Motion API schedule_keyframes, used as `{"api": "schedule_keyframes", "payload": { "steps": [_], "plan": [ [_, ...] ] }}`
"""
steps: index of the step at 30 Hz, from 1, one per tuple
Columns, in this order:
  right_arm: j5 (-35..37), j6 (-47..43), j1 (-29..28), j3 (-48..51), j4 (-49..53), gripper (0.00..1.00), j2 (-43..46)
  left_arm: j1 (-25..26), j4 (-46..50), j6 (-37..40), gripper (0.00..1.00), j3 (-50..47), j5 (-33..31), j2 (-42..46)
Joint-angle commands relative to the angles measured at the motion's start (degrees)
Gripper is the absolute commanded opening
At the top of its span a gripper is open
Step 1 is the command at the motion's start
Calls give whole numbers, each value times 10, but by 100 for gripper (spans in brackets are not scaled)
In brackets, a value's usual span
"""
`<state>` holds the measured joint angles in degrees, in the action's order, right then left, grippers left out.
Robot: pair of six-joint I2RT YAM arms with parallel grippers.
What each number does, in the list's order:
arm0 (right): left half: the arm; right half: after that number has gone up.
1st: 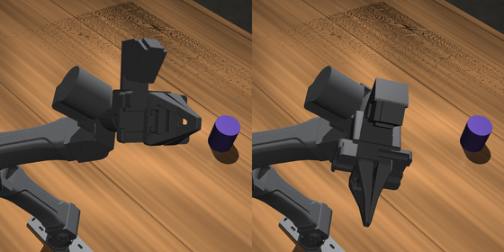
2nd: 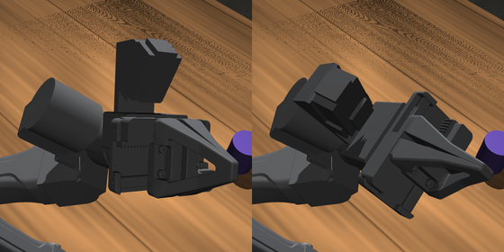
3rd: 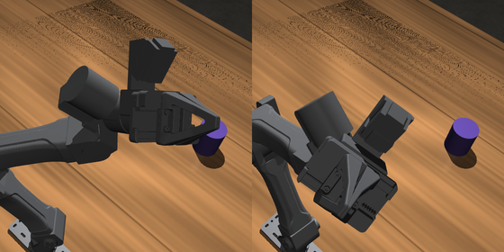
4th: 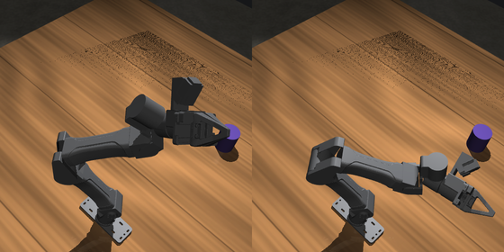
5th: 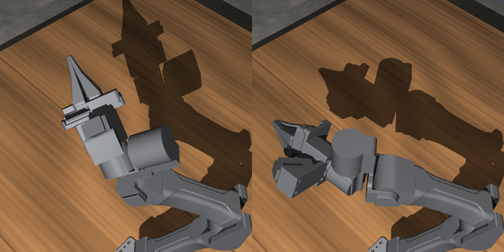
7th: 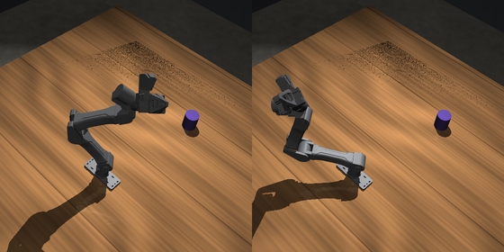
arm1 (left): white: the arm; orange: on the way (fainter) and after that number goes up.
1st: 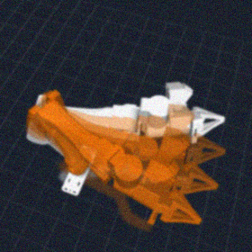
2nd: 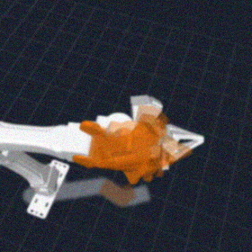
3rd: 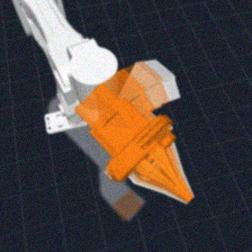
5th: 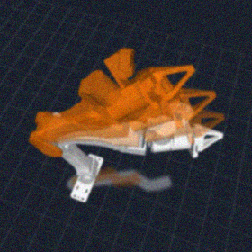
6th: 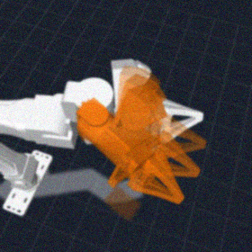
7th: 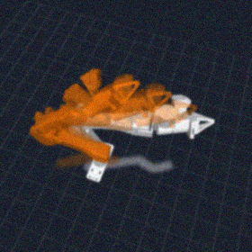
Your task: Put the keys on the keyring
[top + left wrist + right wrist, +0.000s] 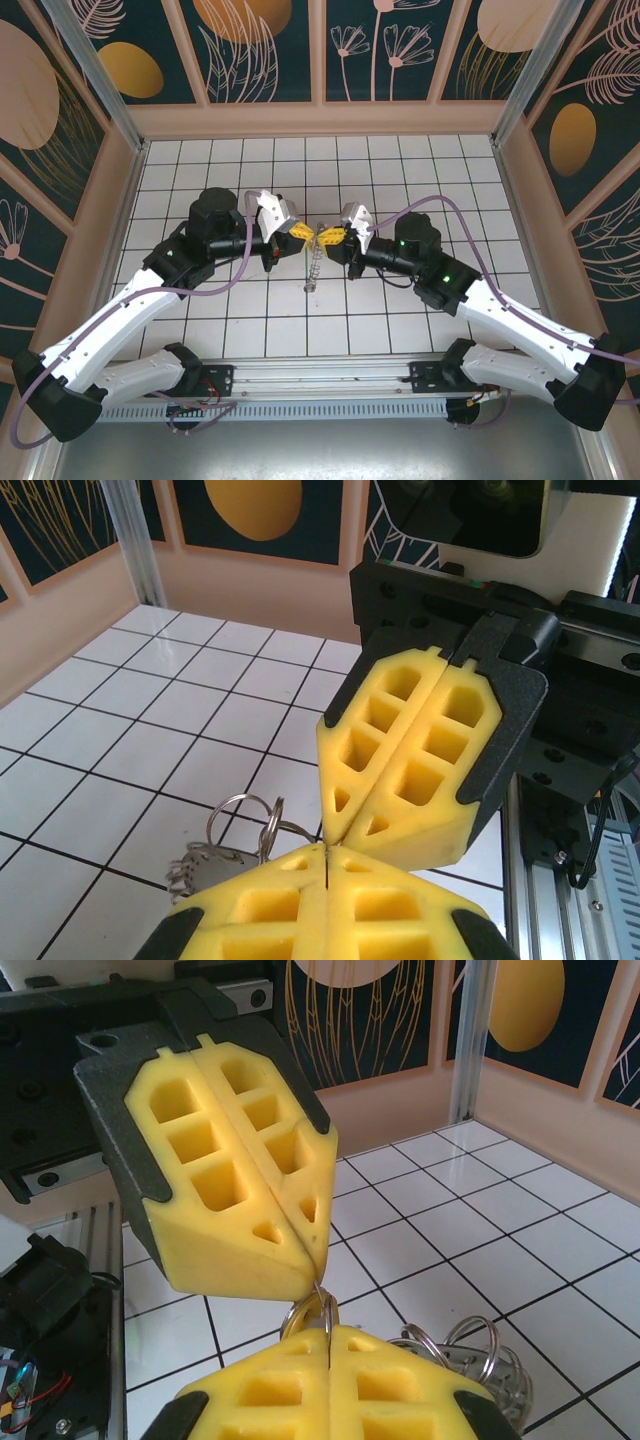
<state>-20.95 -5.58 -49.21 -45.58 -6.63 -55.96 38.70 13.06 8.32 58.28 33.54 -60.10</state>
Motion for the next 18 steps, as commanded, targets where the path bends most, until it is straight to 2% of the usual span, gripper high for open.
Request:
{"api": "schedule_keyframes", "payload": {
  "steps": [1, 18],
  "plan": [
    [-23, 4, -1, 3, -39, 0, 18, 2, -8, 5, 0, -3, -18, 8],
    [-25, 0, -1, 8, -38, 0, 25, 2, 1, 5, 0, -2, -24, 11]
  ]
}}
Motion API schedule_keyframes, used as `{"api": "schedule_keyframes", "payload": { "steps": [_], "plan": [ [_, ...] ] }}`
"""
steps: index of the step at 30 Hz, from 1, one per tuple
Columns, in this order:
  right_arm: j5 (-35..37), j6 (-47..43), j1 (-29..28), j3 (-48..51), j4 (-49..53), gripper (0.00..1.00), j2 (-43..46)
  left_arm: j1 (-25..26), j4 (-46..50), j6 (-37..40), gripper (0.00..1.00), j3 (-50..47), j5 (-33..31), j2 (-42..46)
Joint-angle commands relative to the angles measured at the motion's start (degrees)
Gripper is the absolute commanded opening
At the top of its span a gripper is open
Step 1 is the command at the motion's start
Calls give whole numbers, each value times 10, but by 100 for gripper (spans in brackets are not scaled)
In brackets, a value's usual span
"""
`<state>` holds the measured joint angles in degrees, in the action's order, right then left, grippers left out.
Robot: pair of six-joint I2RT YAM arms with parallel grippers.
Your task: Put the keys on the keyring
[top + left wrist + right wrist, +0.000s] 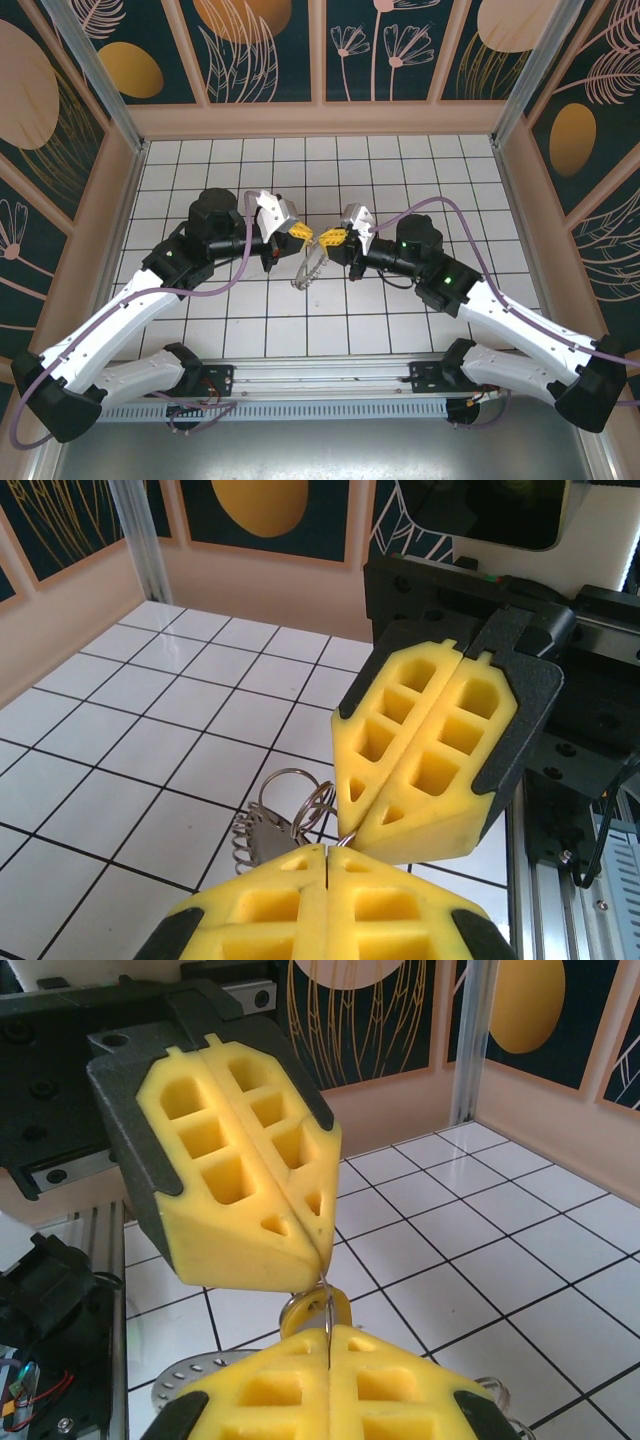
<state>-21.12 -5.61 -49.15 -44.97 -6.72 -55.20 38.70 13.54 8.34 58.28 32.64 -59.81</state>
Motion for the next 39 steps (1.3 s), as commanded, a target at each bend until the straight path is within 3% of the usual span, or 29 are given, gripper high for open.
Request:
{"api": "schedule_keyframes", "payload": {
  "steps": [1, 28, 39],
  "plan": [
    [-23, 1, 0, 2, -38, 0, 17, 2, -4, 5, 0, -2, -15, 8],
    [15, -7, -1, 1, -29, 0, 22, 2, 19, 8, 0, 8, 4, 23],
    [-4, -1, -1, 5, -50, 0, 10, 2, 2, -2, 0, 10, 27, 11]
  ]
}}
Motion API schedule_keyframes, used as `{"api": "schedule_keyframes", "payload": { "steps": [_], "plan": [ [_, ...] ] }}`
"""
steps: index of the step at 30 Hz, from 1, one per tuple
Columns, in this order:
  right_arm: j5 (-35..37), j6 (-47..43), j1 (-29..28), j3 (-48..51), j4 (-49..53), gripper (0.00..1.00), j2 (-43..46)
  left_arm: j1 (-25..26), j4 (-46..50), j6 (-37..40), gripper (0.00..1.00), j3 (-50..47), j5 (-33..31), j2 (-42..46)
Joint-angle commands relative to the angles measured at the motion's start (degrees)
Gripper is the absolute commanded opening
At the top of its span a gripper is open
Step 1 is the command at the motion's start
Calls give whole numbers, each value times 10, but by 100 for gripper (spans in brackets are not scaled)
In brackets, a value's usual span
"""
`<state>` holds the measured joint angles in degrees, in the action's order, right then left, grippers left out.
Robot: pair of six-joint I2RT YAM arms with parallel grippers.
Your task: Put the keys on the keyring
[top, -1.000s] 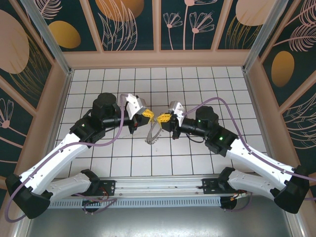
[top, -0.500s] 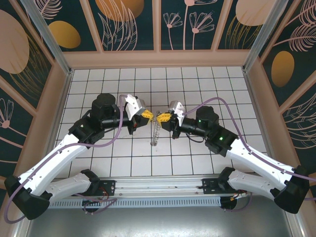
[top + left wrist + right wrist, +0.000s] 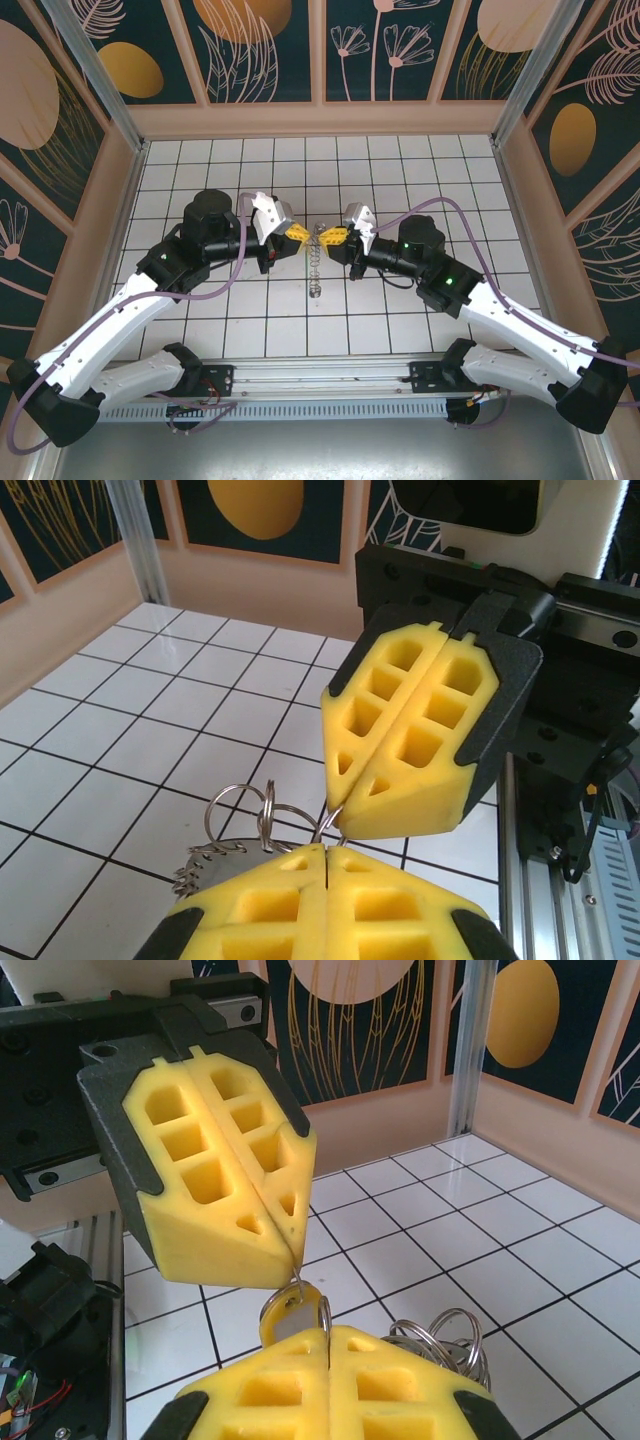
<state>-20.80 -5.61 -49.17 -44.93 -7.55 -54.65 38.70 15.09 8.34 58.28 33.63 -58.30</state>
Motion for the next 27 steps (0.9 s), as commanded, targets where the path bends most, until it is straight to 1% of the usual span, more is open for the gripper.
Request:
{"api": "schedule_keyframes", "payload": {
  "steps": [1, 13, 27],
  "plan": [
    [-7, -1, -1, 5, -43, 0, 4, 2, -15, -2, 0, 10, 18, -5],
    [-19, 3, 0, 15, -53, 0, 8, 2, -46, -17, 0, 9, 29, -8],
    [-28, 5, -1, 32, -81, 0, 23, 2, -48, -20, 0, 8, 27, -17]
  ]
}}
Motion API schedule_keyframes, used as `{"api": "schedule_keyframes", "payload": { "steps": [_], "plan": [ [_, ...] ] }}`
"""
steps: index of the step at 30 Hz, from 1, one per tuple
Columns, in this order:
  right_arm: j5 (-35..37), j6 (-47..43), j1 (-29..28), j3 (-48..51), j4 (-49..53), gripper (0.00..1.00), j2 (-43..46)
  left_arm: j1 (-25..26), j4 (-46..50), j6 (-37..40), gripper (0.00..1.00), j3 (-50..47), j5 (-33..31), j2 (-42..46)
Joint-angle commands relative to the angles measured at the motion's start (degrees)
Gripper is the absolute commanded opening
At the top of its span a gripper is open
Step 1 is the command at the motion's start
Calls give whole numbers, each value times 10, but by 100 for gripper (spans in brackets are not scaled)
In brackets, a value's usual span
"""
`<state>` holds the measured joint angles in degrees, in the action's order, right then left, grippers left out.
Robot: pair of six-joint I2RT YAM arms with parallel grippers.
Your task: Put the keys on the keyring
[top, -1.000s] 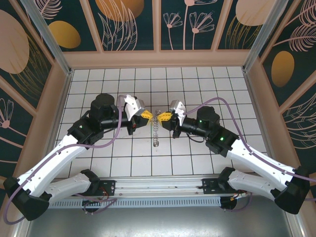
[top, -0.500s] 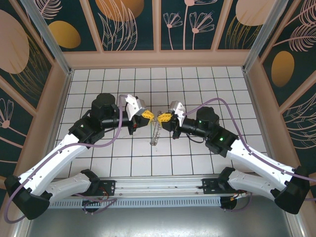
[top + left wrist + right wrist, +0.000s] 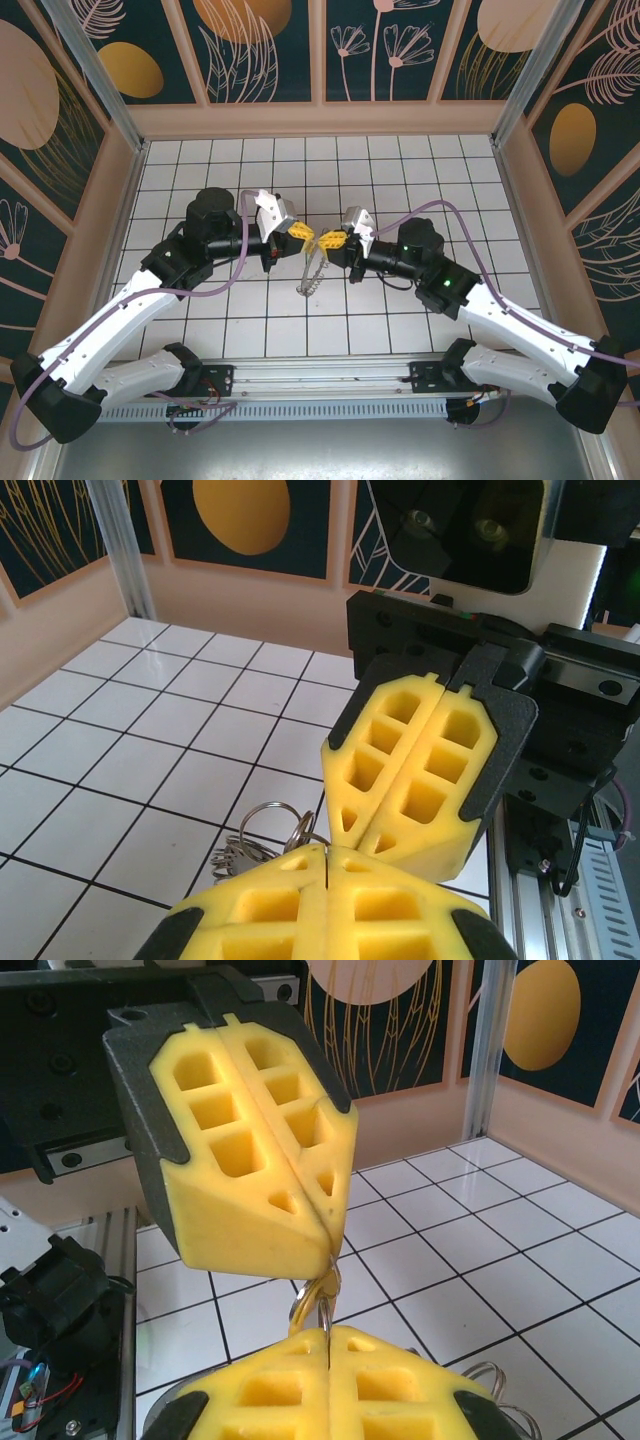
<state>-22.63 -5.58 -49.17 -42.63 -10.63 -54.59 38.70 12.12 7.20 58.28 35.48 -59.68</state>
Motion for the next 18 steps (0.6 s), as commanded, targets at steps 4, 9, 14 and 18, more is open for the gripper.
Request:
{"api": "schedule_keyframes", "payload": {
  "steps": [4, 9, 14, 18],
  "plan": [
    [-1, 3, 0, 10, -47, 0, 29, 2, -17, -8, 0, 7, 8, -2],
    [16, 4, 0, 11, -49, 0, 27, 2, -13, -8, 0, 8, 10, 2],
    [25, 4, 0, 9, -53, 0, 23, 2, -10, -6, 0, 8, 11, 4],
    [35, 3, 0, 8, -48, 0, 21, 2, -10, -6, 0, 9, 12, 8]
  ]
}}
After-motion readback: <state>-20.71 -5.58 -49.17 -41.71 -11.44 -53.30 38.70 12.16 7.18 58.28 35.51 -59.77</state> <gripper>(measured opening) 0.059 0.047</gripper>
